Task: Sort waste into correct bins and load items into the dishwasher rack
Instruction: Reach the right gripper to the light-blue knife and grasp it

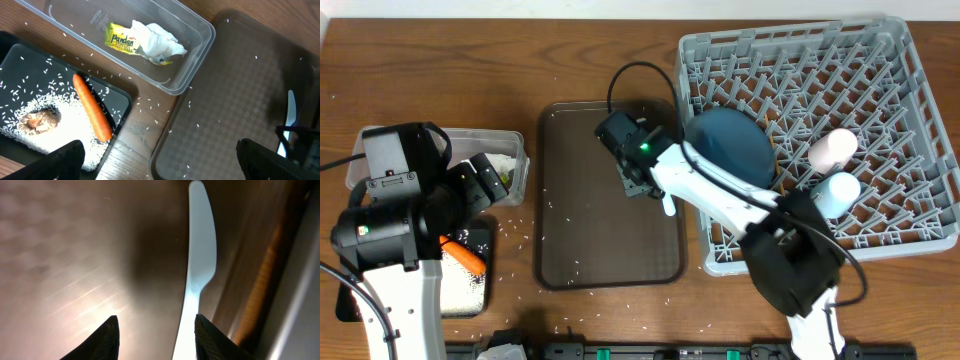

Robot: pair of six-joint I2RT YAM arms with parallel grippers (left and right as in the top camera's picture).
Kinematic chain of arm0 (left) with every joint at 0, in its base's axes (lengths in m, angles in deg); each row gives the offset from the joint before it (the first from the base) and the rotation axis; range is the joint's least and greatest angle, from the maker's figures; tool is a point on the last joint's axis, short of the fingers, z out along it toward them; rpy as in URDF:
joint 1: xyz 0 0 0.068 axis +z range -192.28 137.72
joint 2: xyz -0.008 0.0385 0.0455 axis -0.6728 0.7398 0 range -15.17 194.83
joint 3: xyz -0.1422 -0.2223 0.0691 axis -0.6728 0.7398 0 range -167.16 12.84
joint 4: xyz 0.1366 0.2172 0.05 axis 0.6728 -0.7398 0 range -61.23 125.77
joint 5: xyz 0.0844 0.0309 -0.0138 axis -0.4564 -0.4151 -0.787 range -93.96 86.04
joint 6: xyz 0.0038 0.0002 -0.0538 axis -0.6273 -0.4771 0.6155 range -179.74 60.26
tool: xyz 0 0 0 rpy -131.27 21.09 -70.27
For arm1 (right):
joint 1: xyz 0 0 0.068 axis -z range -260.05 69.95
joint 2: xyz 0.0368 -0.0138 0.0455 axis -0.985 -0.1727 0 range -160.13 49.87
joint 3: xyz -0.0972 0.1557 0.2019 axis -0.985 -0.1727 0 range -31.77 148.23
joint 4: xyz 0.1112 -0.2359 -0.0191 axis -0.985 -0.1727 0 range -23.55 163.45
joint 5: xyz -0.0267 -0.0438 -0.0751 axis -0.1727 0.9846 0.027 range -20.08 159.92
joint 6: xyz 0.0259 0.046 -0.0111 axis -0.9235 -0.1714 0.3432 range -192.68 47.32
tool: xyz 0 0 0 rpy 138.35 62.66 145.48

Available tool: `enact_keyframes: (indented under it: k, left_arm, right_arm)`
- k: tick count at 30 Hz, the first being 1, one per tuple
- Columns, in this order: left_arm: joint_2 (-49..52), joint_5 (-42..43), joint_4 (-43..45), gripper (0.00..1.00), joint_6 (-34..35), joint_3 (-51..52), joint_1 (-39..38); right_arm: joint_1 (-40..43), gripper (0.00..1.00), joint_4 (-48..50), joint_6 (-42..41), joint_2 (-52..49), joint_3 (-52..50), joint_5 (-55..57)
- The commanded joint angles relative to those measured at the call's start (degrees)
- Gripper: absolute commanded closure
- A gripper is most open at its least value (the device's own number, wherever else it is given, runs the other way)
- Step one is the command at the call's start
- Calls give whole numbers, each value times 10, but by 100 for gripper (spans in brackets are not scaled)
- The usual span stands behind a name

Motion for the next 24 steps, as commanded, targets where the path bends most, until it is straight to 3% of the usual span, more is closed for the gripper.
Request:
enact_keyframes:
  k: [1, 18, 24]
  left_arm:
    - [3, -7, -2, 2, 0, -6, 3]
    - [3, -7, -2, 2, 0, -6, 3]
    - [3, -7, -2, 2, 0, -6, 3]
  right_arm:
    - [1, 57, 9, -22, -17, 3, 42]
    - [50, 59, 16, -56, -45, 3, -38]
    - [50, 67, 16, -56, -59, 3, -56]
